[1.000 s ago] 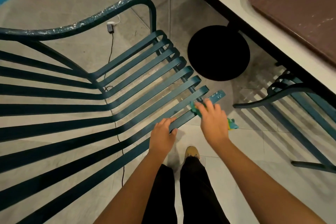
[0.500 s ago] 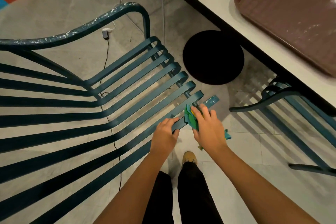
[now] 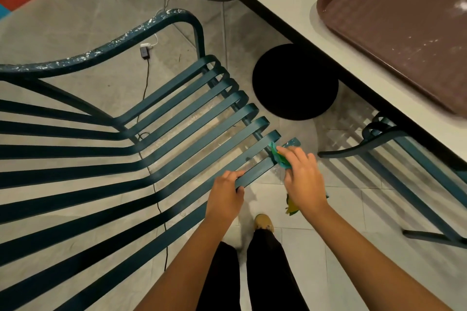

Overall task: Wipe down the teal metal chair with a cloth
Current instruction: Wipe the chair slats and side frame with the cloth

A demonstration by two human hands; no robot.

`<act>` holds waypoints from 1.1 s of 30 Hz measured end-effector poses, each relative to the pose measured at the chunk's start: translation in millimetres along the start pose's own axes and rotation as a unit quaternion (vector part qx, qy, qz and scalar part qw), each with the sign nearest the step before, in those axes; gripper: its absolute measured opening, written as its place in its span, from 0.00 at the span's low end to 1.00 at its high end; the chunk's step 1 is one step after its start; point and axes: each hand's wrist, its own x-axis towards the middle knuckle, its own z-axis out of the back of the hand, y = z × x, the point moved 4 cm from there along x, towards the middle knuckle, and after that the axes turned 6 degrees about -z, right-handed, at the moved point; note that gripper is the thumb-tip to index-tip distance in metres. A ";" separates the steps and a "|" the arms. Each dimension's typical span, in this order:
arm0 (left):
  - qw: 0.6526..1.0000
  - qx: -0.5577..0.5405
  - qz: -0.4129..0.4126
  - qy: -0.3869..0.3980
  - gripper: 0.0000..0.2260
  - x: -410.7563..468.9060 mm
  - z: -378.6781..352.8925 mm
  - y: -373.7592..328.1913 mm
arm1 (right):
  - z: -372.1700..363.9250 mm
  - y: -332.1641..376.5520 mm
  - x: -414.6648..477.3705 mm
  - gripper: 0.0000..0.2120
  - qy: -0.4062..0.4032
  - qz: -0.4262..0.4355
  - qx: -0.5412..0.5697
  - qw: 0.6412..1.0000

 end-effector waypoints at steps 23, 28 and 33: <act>0.999 -0.007 0.022 -0.041 0.15 3.4 -6.8 -5.4 | -19.1 -10.4 17.6 0.24 -0.011 -0.067 -0.011 0.998; 0.999 -0.015 0.029 -0.042 0.16 4.3 -5.8 -8.0 | -10.6 -26.7 29.7 0.20 -0.015 -0.122 0.068 0.990; 0.999 -0.010 0.015 -0.030 0.15 7.0 -6.9 -11.3 | -10.5 -4.3 11.2 0.21 0.015 -0.016 0.083 0.996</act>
